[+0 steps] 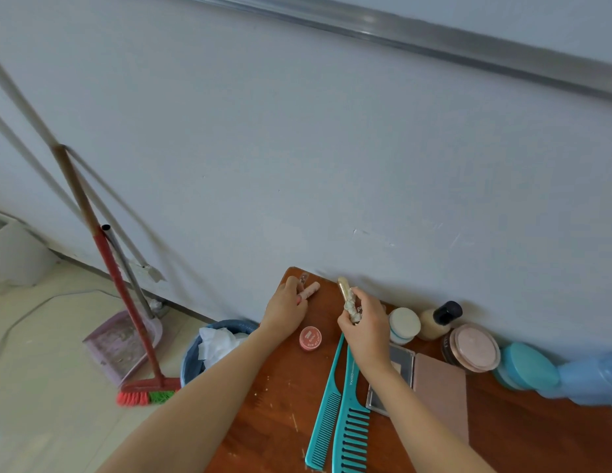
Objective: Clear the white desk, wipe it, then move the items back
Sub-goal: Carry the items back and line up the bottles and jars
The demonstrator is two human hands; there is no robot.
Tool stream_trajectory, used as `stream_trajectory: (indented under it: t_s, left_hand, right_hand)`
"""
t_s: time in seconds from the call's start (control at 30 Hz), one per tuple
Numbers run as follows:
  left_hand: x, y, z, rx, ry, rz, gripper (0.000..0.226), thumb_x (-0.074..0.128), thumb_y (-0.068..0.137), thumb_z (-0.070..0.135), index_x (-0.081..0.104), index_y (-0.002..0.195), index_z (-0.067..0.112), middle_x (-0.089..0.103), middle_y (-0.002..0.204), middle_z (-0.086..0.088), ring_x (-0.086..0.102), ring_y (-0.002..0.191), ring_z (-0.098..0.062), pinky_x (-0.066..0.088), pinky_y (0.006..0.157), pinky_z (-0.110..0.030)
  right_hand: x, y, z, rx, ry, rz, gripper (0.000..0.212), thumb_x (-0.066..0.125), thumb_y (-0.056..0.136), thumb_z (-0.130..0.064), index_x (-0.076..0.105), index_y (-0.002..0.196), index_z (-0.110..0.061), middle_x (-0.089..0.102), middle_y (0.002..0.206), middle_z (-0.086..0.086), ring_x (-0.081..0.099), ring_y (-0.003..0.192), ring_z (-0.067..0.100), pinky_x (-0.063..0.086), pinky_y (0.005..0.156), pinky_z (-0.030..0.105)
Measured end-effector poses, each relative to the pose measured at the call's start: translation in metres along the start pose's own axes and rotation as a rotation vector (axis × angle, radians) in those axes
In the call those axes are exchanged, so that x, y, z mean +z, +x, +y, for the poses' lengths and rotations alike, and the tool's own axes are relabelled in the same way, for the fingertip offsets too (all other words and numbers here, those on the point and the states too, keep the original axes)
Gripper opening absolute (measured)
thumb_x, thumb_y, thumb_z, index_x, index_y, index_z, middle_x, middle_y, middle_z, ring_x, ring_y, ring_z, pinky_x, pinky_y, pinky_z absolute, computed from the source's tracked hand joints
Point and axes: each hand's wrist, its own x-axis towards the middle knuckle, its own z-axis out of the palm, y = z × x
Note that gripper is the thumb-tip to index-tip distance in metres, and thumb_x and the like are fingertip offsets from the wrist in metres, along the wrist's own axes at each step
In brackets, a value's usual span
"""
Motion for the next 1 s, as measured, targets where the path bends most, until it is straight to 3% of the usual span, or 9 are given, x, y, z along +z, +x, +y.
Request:
stream_trajectory:
  t_s: [0.1,0.3,0.47,0.63,0.87,1.0]
  left_hand:
    - [-0.001,-0.002,-0.001,0.02,0.034,-0.005,0.007,0.04,0.093,0.022,0.043,0.097,0.016,0.056,0.094,-0.004,0.05,0.074,-0.015,0.041,0.06,-0.026]
    - [-0.004,-0.007,0.008,0.096,0.18,0.015,0.033,0.028,0.099,0.028,0.038,0.13,0.02,0.048,0.1,-0.002,0.057,0.087,-0.023,0.05,0.073,-0.035]
    - [-0.014,-0.009,0.008,0.077,0.077,0.013,0.03,0.035,0.097,0.024,0.037,0.126,0.015,0.051,0.107,-0.003,0.057,0.088,-0.025,0.045,0.071,-0.036]
    - [-0.033,-0.009,0.007,0.246,-0.037,-0.007,0.027,0.034,0.097,0.018,0.039,0.123,0.01,0.053,0.128,-0.001,0.058,0.081,-0.024,0.046,0.07,-0.035]
    - [-0.065,-0.008,-0.005,0.561,-0.08,-0.206,0.012,0.036,0.095,0.015,0.04,0.107,0.014,0.055,0.121,0.005,0.051,0.065,-0.016,0.046,0.063,-0.037]
    - [-0.083,-0.027,-0.023,0.722,-0.021,-0.351,0.016,0.04,0.095,0.021,0.044,0.109,0.015,0.055,0.1,0.003,0.052,0.068,-0.016,0.036,0.054,-0.026]
  right_hand:
    - [0.002,0.001,0.0,-0.009,-0.011,0.007,0.037,0.065,0.08,-0.008,0.057,0.116,-0.006,0.061,0.094,0.009,0.054,0.083,0.018,0.047,0.074,0.028]
    - [0.004,0.0,0.003,0.004,-0.002,0.032,0.036,0.066,0.08,-0.007,0.057,0.114,-0.007,0.059,0.092,0.006,0.053,0.082,0.017,0.049,0.071,0.028]
    - [0.005,0.002,0.001,0.019,-0.025,0.05,0.036,0.066,0.08,-0.007,0.057,0.115,-0.006,0.061,0.094,0.009,0.055,0.085,0.022,0.049,0.072,0.03]
    - [0.006,0.0,-0.014,0.087,-0.075,0.11,0.041,0.064,0.081,-0.01,0.054,0.12,-0.009,0.06,0.099,0.008,0.054,0.09,0.021,0.05,0.075,0.031]
    - [0.009,-0.041,-0.055,0.217,-0.191,0.34,0.039,0.064,0.079,-0.009,0.055,0.117,-0.012,0.06,0.101,0.003,0.048,0.086,0.008,0.037,0.073,0.017]
    - [0.02,-0.107,-0.095,0.426,-0.261,0.45,0.042,0.065,0.081,-0.01,0.053,0.12,-0.01,0.06,0.108,0.006,0.054,0.098,0.017,0.048,0.085,0.033]
